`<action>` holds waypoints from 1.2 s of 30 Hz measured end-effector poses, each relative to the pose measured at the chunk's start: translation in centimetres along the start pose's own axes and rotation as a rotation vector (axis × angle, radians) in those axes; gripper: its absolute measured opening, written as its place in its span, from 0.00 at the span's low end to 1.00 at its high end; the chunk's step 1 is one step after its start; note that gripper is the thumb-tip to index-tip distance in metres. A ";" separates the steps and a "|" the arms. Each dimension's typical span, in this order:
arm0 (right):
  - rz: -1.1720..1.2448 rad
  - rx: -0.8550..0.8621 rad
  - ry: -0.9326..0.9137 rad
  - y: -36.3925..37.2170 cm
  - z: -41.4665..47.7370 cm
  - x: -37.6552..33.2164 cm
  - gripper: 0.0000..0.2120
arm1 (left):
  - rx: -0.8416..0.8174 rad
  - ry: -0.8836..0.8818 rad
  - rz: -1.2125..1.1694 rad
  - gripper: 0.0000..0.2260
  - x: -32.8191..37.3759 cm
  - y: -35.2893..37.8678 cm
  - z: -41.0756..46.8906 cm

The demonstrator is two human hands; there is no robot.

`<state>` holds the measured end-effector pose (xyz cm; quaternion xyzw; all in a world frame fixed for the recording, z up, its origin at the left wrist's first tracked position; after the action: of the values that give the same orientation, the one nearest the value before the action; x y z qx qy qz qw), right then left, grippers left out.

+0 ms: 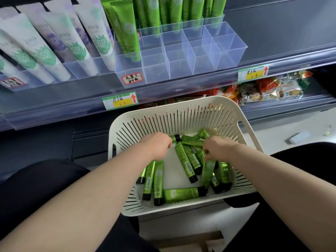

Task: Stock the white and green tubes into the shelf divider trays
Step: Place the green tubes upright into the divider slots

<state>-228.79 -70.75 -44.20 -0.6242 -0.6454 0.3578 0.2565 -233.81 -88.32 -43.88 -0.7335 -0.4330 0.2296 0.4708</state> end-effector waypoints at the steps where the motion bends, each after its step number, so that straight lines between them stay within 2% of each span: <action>1: -0.020 0.037 -0.007 -0.4 -0.3 -0.2 0.13 | -0.015 -0.004 -0.008 0.15 0.0 0.3 0.1; 4: 0.070 0.125 -0.028 -1.8 -0.8 -0.1 0.07 | -0.045 -0.048 -0.074 0.15 0.0 1.5 0.4; 6: 0.142 0.160 -0.027 -2.8 -1.4 -0.1 0.09 | -0.081 -0.101 -0.213 0.16 0.0 2.7 0.8; 10: 0.138 0.203 -0.057 -4.2 -2.8 -0.9 0.04 | -0.180 -0.200 -0.370 0.22 0.9 5.6 1.7; 13: 0.128 0.204 -0.048 -4.5 -3.4 -0.8 0.09 | -0.246 -0.139 -0.345 0.28 2.9 6.8 2.7; 16: 0.015 0.245 -0.063 -5.2 -3.6 -0.7 0.10 | -0.251 -0.098 -0.388 0.29 4.3 7.1 3.8; 20: -0.042 0.280 -0.052 -6.0 -3.0 -0.5 0.10 | -0.194 -0.243 -0.456 0.21 4.3 7.5 5.2; 24: 0.009 0.278 -0.043 -6.1 -2.4 -0.1 0.11 | 0.013 -0.355 -0.449 0.07 3.5 7.1 5.2; 25: 0.013 0.276 -0.045 -6.2 -2.3 -0.1 0.11 | 0.066 -0.392 -0.474 0.07 3.1 7.0 5.0; 28: -0.006 0.270 -0.051 -6.6 -2.0 -0.1 0.11 | 0.111 -0.493 -0.663 0.16 2.4 6.7 3.8; 31: -0.031 0.284 -0.058 -7.4 -1.9 -0.2 0.11 | 0.127 -0.436 -0.738 0.25 2.5 5.2 2.0; 36: -0.041 0.418 -0.071 -9.8 -4.1 -0.8 0.13 | 0.231 -0.305 -0.650 0.12 1.3 -0.3 -2.1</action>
<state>-231.64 -70.59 -33.92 -0.5311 -0.5784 0.5003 0.3648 -231.66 -88.16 -42.54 -0.4574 -0.6796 0.2222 0.5288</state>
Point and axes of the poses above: each hand's wrist, its own z-axis towards the middle knuckle, its own y-axis out of the palm, x = y × z, the point moved 5 cm from there along z, towards the middle knuckle, and after that the axes turned 2 degrees about x, right-handed, at the moved point
